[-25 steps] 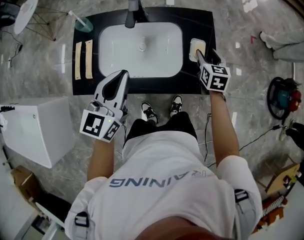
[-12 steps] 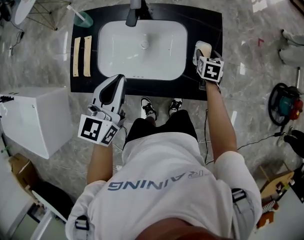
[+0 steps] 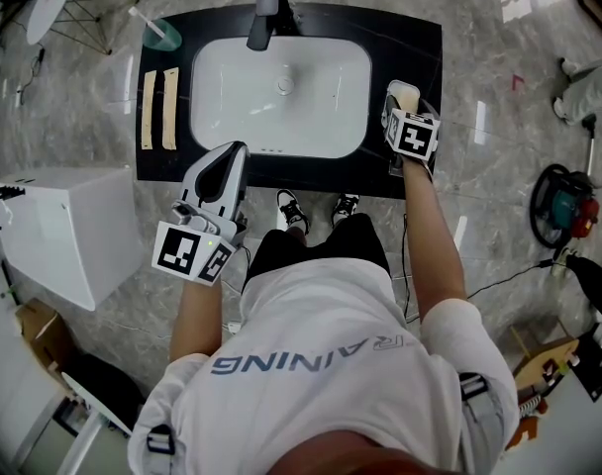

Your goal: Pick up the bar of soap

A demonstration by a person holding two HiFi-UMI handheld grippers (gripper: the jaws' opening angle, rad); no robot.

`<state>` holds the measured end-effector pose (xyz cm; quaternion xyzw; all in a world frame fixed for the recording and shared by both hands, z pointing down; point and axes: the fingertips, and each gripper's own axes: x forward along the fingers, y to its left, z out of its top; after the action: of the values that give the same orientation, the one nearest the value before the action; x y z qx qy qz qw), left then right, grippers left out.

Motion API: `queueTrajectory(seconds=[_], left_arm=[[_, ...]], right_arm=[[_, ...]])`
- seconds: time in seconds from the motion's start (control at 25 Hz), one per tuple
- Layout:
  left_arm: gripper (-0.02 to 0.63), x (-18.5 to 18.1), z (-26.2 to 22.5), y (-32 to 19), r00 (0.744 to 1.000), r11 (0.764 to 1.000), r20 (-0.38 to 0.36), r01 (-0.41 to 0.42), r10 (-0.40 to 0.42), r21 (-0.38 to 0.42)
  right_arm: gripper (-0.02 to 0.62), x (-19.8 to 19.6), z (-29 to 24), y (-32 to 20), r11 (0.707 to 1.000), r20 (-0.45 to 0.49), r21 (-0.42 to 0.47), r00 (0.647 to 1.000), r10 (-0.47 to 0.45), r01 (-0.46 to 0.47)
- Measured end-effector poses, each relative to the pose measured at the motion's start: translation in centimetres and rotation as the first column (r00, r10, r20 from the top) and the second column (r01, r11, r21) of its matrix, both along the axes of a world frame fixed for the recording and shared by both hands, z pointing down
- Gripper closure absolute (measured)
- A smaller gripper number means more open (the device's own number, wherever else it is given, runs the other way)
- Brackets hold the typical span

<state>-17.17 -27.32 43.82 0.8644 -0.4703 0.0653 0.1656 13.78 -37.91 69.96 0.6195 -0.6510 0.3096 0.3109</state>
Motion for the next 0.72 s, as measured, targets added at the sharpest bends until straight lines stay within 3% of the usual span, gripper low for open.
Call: queueTrajectory(seconds=[0.44,0.72], left_arm=[[0.601,-0.05,-0.19,-0.04,1.000,1.000,0.009,-0.012,0.012,0.002],[0.601,-0.08,0.01,0.03,1.000,1.000,0.004,-0.012,0.012,-0.003]], right_arm=[[0.337,0.14,-0.82,-0.18,0.996,-0.040,0.088,0.999,-0.006,0.009],[0.327,-0.21,0.10,0.07,0.998,-0.050,0.033,0.998,-0.048,0.050]])
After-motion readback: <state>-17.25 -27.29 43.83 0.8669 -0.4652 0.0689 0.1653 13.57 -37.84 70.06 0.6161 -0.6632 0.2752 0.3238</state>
